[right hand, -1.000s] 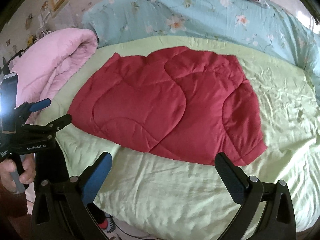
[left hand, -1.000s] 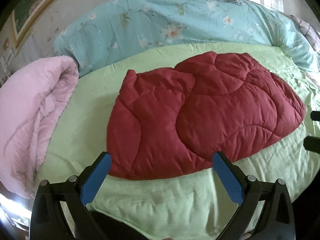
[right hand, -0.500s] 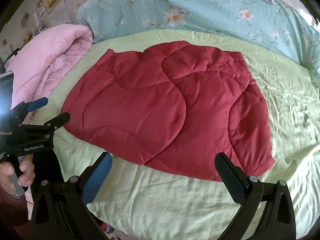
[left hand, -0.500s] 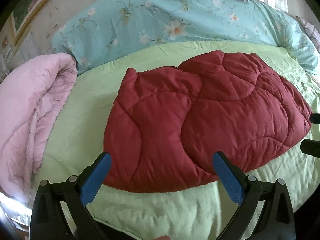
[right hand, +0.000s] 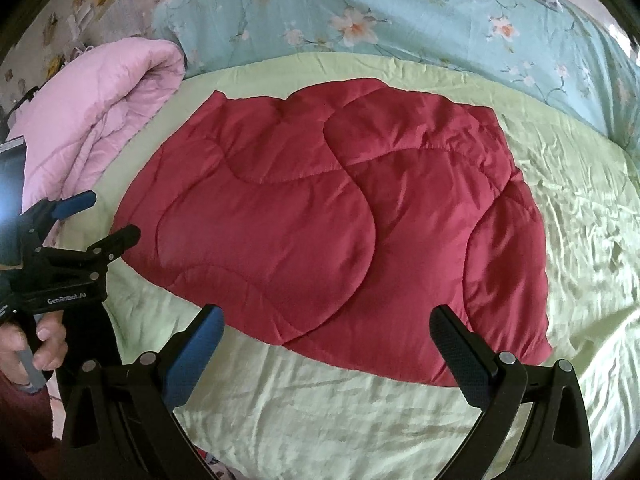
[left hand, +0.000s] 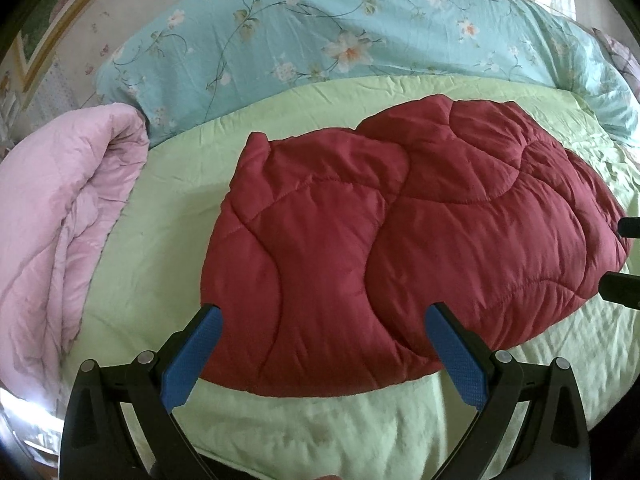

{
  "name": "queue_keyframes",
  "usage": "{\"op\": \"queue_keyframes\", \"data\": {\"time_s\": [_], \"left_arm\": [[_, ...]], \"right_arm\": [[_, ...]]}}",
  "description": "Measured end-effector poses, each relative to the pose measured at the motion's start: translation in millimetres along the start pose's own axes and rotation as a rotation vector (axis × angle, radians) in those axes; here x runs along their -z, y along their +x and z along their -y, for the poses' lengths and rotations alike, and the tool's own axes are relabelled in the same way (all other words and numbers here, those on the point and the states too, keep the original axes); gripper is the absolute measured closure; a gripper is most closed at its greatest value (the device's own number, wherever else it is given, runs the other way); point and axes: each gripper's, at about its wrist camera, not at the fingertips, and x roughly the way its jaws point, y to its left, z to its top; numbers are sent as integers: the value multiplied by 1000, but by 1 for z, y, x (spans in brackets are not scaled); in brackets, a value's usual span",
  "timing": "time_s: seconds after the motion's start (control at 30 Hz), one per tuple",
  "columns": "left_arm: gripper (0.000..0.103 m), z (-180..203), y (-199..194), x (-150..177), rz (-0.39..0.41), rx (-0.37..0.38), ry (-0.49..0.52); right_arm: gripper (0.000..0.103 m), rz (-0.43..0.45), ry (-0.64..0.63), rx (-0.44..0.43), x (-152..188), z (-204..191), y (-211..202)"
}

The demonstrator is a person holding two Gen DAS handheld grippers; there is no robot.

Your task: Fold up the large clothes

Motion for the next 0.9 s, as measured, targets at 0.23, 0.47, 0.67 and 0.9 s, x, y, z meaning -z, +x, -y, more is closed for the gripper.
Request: {"op": "queue_keyframes", "data": {"time_s": [0.23,0.47,0.67,0.9], "left_arm": [[1,3,2,-2,1,-6,1],[1,6,4,-6,-4,-8,5],[1,8,6,-8,-7,-11,6],[1,9,8,-10,-5,-15,5]], "right_arm": [[0,-3,-18,-2,-8,-1,2],[0,-6,-29,-3,-12,-1,3],[0,-6,-29,-4,-13,-2,4],[0,-2,-29,-4,-17,-1,4]]}}
